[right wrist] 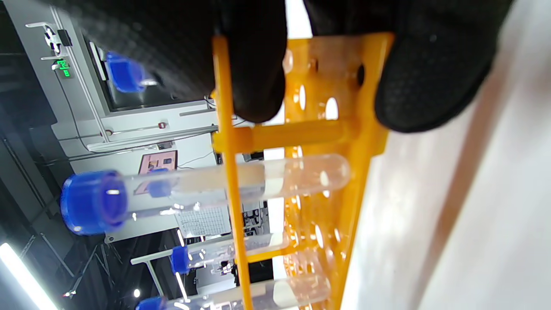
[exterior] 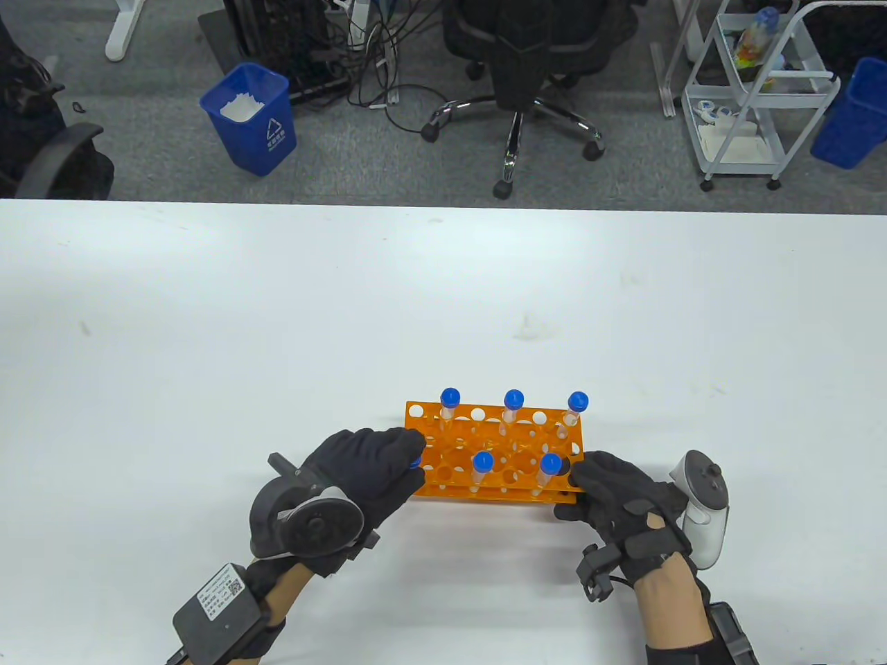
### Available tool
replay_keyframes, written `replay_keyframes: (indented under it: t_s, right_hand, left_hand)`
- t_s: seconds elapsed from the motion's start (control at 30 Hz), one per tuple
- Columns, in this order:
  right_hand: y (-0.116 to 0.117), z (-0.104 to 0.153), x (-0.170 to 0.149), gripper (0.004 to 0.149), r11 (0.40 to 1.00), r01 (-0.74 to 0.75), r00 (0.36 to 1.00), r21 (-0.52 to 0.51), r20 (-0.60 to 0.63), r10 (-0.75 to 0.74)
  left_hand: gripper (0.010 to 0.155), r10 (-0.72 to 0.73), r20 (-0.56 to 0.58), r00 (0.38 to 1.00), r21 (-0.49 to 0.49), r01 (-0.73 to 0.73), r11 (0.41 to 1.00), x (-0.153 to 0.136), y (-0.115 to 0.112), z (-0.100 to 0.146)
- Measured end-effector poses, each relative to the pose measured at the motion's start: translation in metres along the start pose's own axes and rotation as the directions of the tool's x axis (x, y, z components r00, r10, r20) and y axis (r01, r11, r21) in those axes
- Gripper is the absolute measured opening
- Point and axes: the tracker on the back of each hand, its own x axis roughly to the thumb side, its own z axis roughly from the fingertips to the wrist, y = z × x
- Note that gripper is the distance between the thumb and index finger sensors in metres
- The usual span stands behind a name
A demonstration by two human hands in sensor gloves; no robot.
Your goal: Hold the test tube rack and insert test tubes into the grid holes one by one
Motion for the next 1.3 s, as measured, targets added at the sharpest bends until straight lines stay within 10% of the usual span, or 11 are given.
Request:
replay_keyframes:
  t_s: [0.6, 1.3]
  right_hand:
    - [0.000, -0.001, -0.001, 0.043, 1.000, -0.016, 1.000, -0.005, -0.009, 0.016]
    - [0.018, -0.014, -0.017, 0.043, 0.995, -0.100, 0.994, 0.007, -0.051, 0.100]
  left_hand:
    - [0.084, -0.055, -0.044, 0.998, -0.154, 0.048, 0.987, -0.010, 0.014, 0.002]
    - [0.071, -0.167, -0.392, 0.905, -0.091, 0.142, 0.986, -0.100, 0.027, 0.046]
